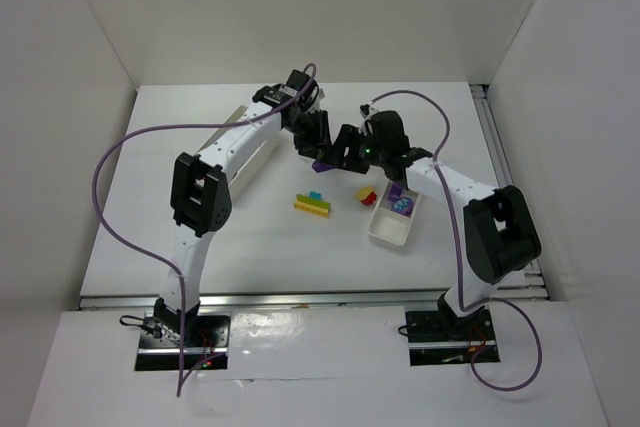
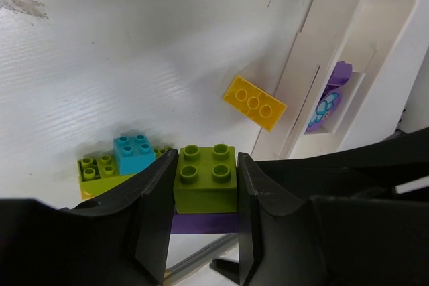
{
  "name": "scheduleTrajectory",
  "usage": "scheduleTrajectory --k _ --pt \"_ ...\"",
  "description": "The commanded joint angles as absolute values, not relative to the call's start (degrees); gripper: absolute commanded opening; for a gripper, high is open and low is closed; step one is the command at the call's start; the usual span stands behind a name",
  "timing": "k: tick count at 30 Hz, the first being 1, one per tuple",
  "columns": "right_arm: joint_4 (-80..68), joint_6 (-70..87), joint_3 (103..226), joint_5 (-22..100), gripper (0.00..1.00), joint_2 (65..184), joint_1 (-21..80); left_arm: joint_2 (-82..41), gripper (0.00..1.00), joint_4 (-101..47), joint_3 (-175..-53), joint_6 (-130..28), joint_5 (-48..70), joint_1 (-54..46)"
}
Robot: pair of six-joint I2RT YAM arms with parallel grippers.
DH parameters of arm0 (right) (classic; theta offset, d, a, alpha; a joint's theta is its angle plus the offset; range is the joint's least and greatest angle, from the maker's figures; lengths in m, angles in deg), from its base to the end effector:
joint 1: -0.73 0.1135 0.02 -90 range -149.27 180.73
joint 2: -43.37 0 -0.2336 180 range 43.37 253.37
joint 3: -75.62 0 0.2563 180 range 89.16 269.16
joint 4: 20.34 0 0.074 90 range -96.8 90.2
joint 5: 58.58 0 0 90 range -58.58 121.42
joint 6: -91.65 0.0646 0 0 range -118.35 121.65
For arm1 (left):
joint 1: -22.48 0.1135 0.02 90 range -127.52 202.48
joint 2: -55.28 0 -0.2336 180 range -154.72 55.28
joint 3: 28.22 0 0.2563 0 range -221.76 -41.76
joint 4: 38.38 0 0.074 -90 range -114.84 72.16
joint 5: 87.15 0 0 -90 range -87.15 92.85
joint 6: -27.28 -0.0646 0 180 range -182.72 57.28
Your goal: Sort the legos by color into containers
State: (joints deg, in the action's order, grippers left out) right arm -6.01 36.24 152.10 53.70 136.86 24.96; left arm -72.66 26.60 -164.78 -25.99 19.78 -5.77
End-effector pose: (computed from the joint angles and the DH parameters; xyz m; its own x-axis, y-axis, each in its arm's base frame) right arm 0.3488 0.1839 0.2021 -0.7737 0.2279 -0.5912 -0.2865 0.7064 0.6472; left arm 0.4247 -0.2496 0.2231 -0.9436 -0.1425 -0.2990 0.0382 0.8499 -0.5256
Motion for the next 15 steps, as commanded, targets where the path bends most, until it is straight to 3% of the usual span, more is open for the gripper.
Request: scheduleTrajectory --k 1,4,10,12,13,14,15 --pt "-13.5 39.9 150.4 53.0 0.64 136.5 24.5 -68.6 0.0 24.2 -164.6 -24.3 23.3 -5.4" --pt "-14.0 40.4 149.9 52.2 0.53 136.5 24.5 -68.1 0.0 24.2 -164.6 -24.3 23.3 -5.4" --pt "-14.0 40.4 150.4 49.7 0.43 137.1 24.5 -67.6 0.0 24.2 -164.6 -24.3 23.3 -4.9" --pt "-14.0 40.4 150.4 49.2 0.43 137.1 24.5 -67.6 0.0 24.2 -164.6 -24.3 23.8 -4.8" --pt "-14.0 40.4 150.9 49.2 0.47 137.7 24.5 -67.6 0.0 24.2 -164.1 -24.3 23.9 -4.8" --pt "-14.0 40.4 150.9 49.2 0.61 137.7 24.5 -67.6 0.0 24.2 -164.1 -24.3 23.9 -4.8" --pt "-14.0 40.4 152.3 50.0 0.63 139.2 24.5 -67.6 0.0 24.2 -163.6 -24.3 23.9 -4.8"
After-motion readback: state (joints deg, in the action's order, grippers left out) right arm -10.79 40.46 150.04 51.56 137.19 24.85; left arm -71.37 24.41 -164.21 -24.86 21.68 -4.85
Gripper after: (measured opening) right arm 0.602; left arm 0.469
